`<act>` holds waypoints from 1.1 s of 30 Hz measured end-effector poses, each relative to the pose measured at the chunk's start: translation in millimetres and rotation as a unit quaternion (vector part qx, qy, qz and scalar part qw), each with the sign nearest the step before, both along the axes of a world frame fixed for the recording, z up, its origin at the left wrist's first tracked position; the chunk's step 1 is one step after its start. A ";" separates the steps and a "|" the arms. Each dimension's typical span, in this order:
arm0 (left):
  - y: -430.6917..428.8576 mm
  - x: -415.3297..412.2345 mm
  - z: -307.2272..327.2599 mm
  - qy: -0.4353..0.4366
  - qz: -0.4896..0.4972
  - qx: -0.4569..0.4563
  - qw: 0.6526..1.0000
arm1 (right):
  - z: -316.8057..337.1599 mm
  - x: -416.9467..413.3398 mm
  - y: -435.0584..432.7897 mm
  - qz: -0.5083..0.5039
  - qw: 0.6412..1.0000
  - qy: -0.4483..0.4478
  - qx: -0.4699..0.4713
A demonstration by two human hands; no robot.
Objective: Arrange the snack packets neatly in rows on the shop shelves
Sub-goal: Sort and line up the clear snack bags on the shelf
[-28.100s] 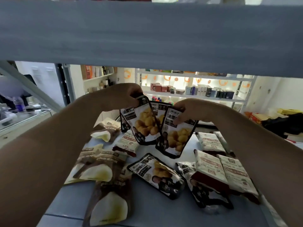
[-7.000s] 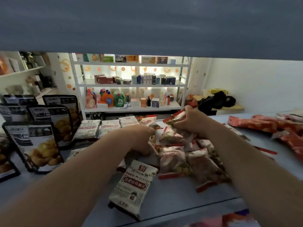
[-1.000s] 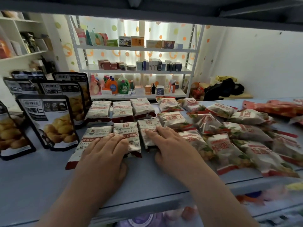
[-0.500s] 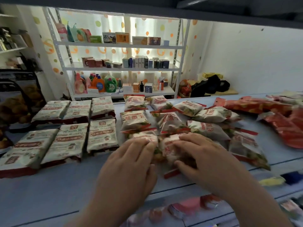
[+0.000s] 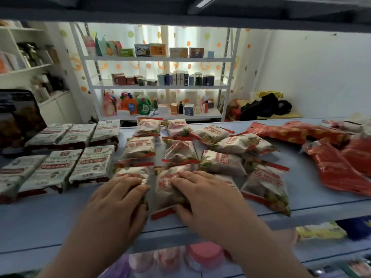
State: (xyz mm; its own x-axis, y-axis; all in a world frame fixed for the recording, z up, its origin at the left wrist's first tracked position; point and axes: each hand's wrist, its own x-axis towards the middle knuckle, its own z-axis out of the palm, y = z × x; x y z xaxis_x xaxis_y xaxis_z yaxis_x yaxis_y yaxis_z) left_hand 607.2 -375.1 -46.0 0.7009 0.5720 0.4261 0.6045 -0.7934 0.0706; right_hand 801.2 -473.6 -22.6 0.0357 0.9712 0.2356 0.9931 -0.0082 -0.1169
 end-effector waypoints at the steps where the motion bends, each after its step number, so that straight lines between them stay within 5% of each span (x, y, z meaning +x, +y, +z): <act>1: -0.8 4.2 2.5 0.002 0.005 0.001 1.000 | 1.4 2.4 -0.9 0.010 1.000 -0.002 -0.003; 6: 2.9 31.1 31.3 -0.002 0.019 0.016 1.000 | 21.6 40.1 -14.4 0.047 0.998 0.047 0.006; 12: 13.5 95.5 66.0 -0.016 -0.027 -0.050 0.998 | 51.1 168.1 -7.3 -0.129 0.985 0.082 0.081; 22: 81.0 233.9 73.0 0.066 -0.028 -0.140 0.987 | 46.4 223.3 56.1 -0.219 0.952 0.120 -0.179; 33: 144.2 316.6 69.7 0.241 0.005 -0.165 0.956 | 53.0 241.6 42.2 -0.190 0.913 0.337 -0.127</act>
State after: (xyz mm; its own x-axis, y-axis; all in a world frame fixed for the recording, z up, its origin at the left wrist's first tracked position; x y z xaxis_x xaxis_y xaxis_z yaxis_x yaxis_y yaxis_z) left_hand 923.8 -230.9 23.7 0.7643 0.6273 -0.1497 0.6373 -0.7701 0.0268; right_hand 1042.8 -431.4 30.4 0.4355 0.8787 -0.1954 0.6166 -0.4494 -0.6464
